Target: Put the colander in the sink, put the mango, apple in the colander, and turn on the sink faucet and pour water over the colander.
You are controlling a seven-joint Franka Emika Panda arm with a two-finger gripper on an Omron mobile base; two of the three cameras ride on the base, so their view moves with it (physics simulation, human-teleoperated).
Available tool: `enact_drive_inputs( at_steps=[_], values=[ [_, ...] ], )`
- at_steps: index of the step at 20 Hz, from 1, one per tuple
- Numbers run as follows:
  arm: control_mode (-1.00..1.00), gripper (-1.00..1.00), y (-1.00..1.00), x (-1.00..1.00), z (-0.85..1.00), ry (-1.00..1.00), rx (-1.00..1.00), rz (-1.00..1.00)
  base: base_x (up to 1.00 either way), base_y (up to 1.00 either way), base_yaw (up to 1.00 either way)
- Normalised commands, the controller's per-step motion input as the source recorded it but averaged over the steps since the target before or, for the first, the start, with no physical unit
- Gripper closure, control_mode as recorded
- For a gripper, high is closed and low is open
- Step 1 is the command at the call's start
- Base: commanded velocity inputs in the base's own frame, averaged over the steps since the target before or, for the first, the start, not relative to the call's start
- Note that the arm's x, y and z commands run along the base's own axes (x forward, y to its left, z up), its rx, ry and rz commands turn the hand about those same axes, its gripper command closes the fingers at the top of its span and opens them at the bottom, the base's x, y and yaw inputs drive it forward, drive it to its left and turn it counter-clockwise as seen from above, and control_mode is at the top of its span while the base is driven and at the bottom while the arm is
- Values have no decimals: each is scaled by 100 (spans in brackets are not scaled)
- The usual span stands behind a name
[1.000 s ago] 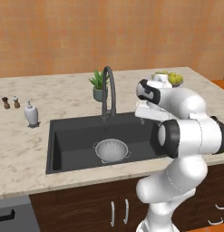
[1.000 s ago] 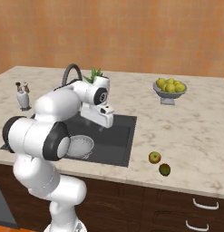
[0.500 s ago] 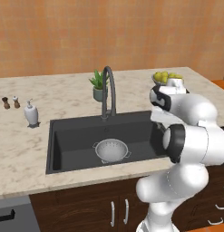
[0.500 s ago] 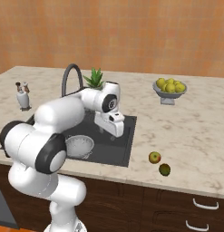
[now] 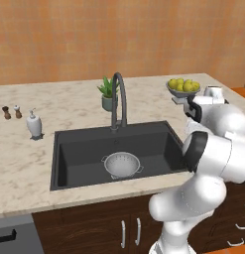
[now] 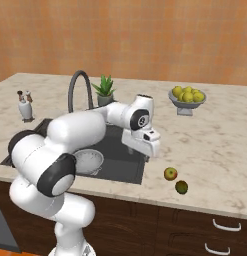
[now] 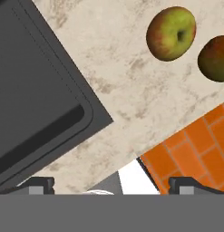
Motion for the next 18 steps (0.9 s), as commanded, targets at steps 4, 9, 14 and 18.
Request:
enact_drive_inputs(
  at_steps=[4, 9, 14, 18],
  values=[
    [-100, -100, -88, -1, 0, 0, 0, 7, 0, 0, 0],
    [-100, -100, -81, -6, -14, 0, 0, 6, 0, 0, 0],
    [-100, -100, -66, -13, -33, 0, 0, 9, 0, 0, 0],
    [-100, -100, -35, 0, -24, 0, 0, 15, 0, 0, 0]
  ],
)
